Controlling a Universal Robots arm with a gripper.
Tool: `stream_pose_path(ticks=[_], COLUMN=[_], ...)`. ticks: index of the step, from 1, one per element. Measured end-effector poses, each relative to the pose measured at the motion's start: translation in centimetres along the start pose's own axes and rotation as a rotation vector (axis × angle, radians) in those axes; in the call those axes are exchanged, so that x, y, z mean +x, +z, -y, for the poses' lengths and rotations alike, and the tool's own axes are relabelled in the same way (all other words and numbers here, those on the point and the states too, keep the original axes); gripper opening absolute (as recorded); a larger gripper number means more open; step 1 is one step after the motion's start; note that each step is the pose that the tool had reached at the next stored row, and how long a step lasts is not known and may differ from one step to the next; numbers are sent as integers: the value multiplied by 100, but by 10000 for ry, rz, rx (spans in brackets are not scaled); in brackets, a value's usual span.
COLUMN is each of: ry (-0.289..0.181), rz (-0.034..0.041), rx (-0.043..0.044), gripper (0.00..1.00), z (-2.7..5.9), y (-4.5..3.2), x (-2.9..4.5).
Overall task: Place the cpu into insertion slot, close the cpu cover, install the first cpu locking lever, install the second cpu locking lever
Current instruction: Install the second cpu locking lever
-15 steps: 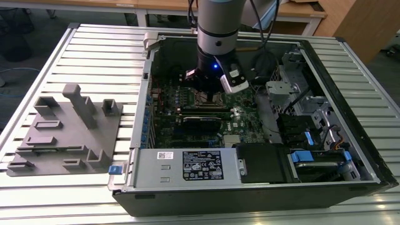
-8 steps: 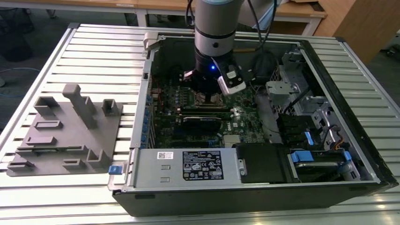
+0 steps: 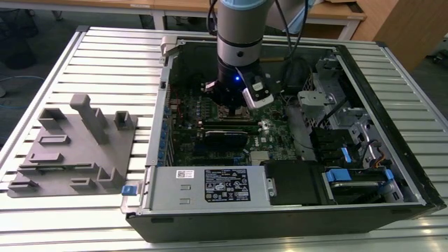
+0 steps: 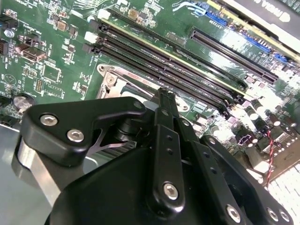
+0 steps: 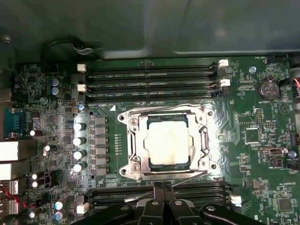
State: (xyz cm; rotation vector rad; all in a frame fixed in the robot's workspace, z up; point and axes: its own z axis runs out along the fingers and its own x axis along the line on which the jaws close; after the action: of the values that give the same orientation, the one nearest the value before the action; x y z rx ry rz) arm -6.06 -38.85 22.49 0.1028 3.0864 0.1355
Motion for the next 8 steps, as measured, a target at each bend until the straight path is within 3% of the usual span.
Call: stream_pose_path(ticks=[5,8], ry=[0,0], rz=[-4,-3], rx=[-5,-8], gripper=[11,11], z=[2,5], y=[15,23], x=[2,44])
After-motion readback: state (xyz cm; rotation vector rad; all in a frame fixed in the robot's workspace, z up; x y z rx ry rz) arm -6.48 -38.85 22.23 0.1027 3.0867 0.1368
